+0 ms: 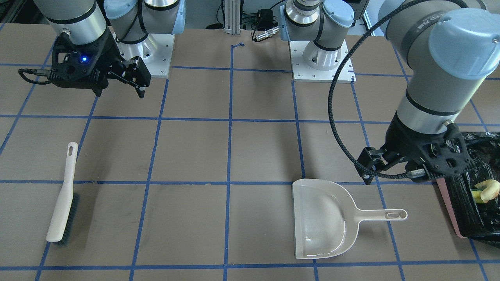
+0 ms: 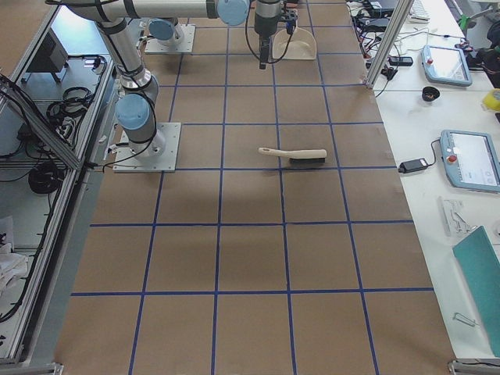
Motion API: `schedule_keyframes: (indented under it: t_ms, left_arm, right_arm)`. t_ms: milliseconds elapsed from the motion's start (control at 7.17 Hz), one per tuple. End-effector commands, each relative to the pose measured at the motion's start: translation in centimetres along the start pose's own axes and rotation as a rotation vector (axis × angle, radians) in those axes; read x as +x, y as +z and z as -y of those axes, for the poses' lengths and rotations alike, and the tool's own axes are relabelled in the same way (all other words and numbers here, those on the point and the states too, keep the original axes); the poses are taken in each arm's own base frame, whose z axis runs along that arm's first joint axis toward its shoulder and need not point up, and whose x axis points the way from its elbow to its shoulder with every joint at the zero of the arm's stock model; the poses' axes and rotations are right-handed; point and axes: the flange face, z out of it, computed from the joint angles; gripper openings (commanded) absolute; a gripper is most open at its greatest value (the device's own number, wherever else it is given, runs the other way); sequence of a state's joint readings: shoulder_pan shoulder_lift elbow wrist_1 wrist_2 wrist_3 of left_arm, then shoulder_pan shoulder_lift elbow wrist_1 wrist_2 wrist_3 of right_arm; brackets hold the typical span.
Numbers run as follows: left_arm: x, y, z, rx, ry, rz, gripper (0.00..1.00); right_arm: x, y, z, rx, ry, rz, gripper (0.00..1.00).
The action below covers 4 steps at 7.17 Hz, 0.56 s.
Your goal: Sweep and dump trash into bin
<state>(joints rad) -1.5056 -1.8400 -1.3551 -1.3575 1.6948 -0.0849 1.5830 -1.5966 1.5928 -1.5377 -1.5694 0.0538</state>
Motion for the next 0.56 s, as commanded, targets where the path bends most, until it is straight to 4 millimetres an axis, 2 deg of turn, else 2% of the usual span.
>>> schedule_keyframes:
  t_ms: [0,139,418]
  left_arm:
    - [0.6,-2.7,-2.7,-0.061,0.078,-0.065,1.00]
    - [0.9,-4.2,-3.7,-0.053,0.140,-0.115,1.00]
    - [1.2,-4.5,-5.8,-0.092,0.157,-0.114,1.00]
  right_arm:
    - [0.0,-0.5,-0.4,0.011,0.035,0.002,1.00]
    - [0.0,-0.5,-0.4,0.011,0.034,0.001,1.00]
    - [0.0,-0.4,-0.4,0.008,0.035,0.001,1.00]
